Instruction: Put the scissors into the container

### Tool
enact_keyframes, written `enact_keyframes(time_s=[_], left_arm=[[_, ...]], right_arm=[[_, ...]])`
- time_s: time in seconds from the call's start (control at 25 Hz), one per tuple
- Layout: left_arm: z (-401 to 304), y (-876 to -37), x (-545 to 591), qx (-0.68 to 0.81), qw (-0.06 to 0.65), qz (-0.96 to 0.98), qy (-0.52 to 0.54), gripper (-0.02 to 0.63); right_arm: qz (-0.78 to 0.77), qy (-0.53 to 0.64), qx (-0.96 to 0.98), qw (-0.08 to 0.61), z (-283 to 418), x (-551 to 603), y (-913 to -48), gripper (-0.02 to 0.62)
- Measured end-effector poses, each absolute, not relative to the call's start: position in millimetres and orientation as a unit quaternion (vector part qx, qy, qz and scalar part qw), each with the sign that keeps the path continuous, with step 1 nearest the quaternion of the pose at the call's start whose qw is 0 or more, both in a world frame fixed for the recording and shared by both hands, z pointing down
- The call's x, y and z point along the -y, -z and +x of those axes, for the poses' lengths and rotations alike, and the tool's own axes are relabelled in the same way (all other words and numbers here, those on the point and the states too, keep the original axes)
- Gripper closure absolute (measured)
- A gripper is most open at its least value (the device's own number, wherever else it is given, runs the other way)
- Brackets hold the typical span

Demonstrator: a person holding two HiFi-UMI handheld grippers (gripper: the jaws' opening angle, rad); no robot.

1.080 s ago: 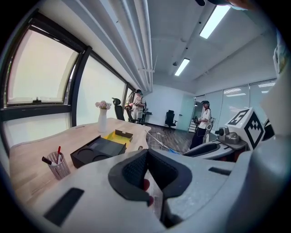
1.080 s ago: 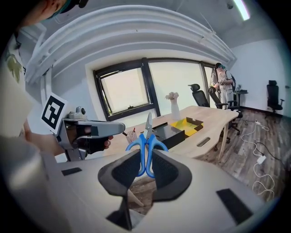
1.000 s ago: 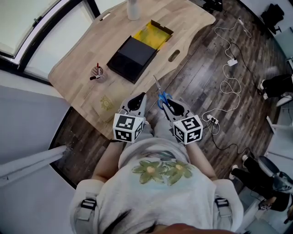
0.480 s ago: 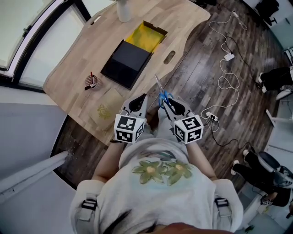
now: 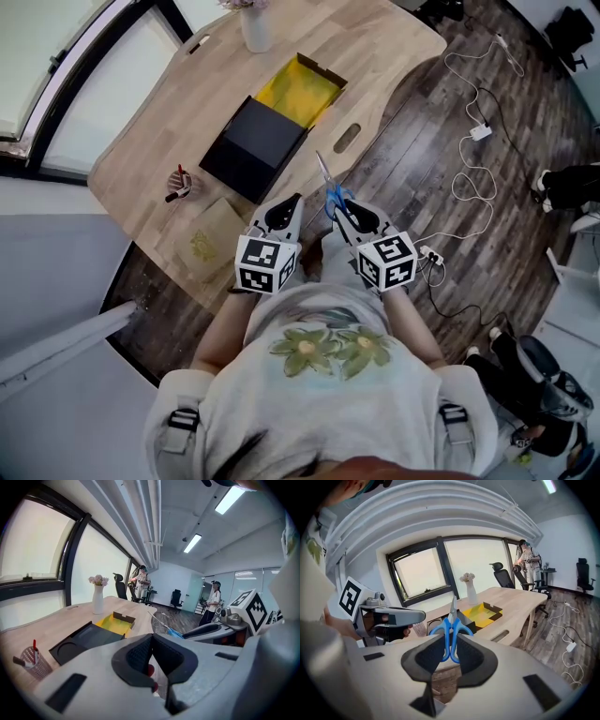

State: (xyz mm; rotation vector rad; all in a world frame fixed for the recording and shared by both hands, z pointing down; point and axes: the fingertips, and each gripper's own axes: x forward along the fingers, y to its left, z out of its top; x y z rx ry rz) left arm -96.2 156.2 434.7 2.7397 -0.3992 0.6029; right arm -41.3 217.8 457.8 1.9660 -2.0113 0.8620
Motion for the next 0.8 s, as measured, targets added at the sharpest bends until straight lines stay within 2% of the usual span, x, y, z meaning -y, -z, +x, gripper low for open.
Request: enact_keyframes(time_s=[0.8], left_arm=[[-4.3,-433.8,-110.2,0.204,0.167,0.942,-0.207,0.598]], right_arm=[[0.613,-0.294,0.723,0.121,62.5,-165.6,-460.7,0.517]])
